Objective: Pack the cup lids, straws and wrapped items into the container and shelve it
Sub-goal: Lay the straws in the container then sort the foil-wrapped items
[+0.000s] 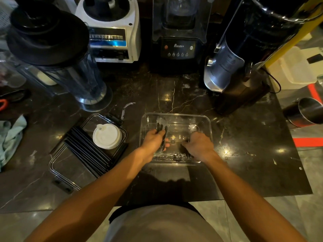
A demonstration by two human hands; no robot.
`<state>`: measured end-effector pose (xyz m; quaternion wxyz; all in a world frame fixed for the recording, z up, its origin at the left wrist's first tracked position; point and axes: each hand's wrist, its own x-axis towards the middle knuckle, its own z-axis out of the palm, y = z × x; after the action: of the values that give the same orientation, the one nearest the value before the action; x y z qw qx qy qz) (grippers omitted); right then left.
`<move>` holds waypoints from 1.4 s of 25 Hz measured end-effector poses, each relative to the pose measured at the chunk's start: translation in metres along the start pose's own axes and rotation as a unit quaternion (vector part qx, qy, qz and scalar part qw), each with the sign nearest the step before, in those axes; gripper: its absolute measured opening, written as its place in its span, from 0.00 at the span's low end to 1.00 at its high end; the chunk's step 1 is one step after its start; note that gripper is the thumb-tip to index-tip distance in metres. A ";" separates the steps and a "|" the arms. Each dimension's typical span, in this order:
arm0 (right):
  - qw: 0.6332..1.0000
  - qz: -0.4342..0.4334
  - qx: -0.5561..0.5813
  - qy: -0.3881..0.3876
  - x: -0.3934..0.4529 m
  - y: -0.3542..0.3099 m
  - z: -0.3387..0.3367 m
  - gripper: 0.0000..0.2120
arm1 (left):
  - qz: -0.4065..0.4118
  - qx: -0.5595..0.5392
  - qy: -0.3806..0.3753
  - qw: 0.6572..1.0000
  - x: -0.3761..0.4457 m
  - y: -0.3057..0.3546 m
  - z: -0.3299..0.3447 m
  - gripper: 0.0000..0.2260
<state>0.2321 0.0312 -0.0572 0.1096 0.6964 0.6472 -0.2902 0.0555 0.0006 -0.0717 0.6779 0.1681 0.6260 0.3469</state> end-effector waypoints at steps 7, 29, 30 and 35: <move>0.997 0.018 0.067 -0.031 0.009 -0.005 0.001 0.09 | -0.006 0.024 -0.002 1.000 0.000 0.002 -0.006 0.03; 0.929 0.075 0.356 -0.075 0.016 -0.025 0.010 0.03 | -0.042 0.041 0.021 0.998 0.001 0.005 0.001 0.06; 0.918 0.088 0.379 -0.075 0.017 -0.025 0.012 0.05 | -0.051 0.036 0.009 0.998 0.001 0.005 0.002 0.05; 0.855 0.106 0.492 -0.124 0.009 -0.017 0.008 0.05 | -0.066 0.038 -0.008 0.997 0.003 0.005 0.002 0.07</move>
<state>0.2133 0.0371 -0.0643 -0.1383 0.6818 0.3231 -0.6416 0.0562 0.0066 -0.0700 0.6973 0.1552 0.6430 0.2760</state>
